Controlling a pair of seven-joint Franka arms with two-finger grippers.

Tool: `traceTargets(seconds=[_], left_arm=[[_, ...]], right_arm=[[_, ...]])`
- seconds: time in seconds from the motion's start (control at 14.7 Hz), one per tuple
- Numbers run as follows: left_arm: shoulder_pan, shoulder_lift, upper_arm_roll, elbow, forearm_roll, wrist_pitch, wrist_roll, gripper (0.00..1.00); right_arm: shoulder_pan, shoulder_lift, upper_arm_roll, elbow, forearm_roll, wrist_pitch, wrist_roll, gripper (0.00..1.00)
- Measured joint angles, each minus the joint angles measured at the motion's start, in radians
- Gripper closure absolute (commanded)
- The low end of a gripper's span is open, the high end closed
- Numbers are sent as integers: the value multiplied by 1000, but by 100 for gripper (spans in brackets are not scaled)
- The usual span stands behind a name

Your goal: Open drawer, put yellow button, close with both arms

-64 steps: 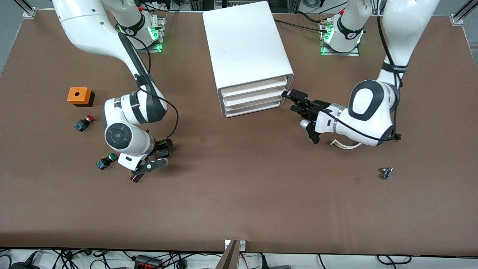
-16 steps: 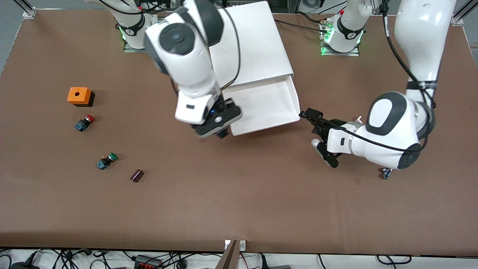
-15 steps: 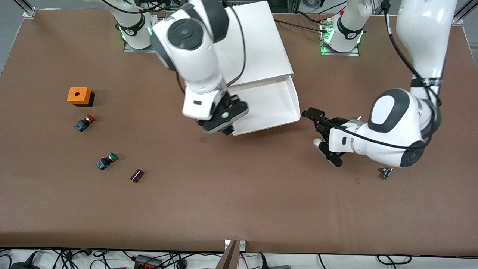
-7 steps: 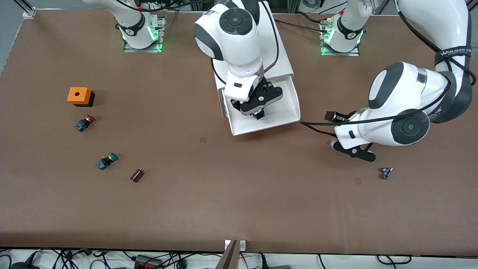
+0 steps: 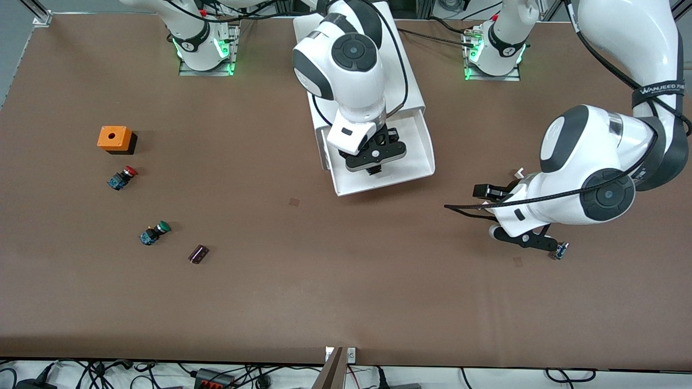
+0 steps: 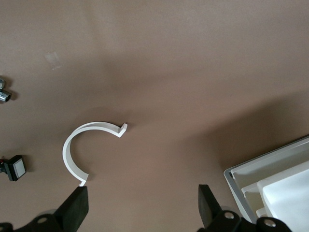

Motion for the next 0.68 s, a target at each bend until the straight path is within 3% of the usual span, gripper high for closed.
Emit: traceTargets(seconds=[0.27,0.34,0.41,0.68], left_arm=[[-1,0,0,10,1,0,-7,0],[0,0,0,10,1,0,-7,0],[0,0,0,10,1,0,-8,0],[-2,1,0,10,1,0,-8,0]], right_arm=[[15,13,4,0,11,-14,20,96],[18,14,4,0,11,-15,23,17],[19,14,4,0,11,-16,26,0],[18,14,4,2,11,-16,37,0]])
